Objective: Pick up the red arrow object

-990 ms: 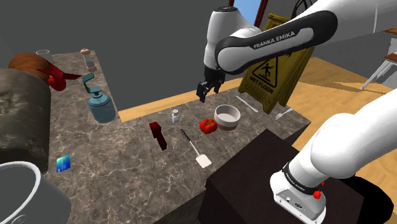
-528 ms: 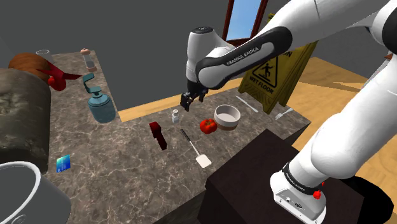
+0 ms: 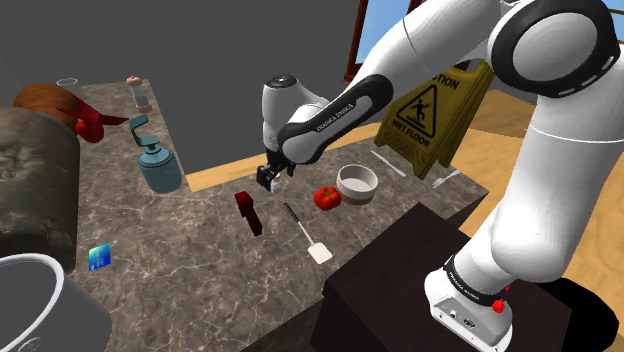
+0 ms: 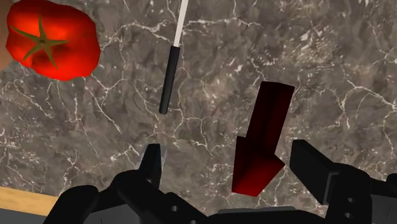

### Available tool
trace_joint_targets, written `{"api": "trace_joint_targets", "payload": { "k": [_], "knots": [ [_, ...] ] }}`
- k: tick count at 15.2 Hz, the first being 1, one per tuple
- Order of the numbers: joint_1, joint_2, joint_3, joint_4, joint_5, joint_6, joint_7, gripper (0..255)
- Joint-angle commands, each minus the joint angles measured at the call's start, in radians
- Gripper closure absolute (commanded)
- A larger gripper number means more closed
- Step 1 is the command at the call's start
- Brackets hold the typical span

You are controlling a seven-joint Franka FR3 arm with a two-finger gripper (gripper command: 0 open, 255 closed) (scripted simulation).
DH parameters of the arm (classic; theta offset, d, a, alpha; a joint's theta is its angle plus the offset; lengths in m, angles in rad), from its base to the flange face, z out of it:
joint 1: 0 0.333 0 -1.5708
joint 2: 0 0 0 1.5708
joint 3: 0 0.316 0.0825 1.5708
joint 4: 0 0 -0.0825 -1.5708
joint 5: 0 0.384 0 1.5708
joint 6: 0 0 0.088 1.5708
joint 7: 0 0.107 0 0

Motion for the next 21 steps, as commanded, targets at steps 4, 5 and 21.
{"api": "trace_joint_targets", "payload": {
  "k": [4, 5, 21],
  "knots": [
    [0.055, 0.193, -0.021, 0.16, -0.055, 0.029, 0.067, 0],
    [0.066, 0.231, -0.026, 0.196, -0.063, 0.031, 0.077, 0],
    [0.14, 0.518, -0.067, 0.439, -0.104, 0.077, 0.126, 255]
  ]
}}
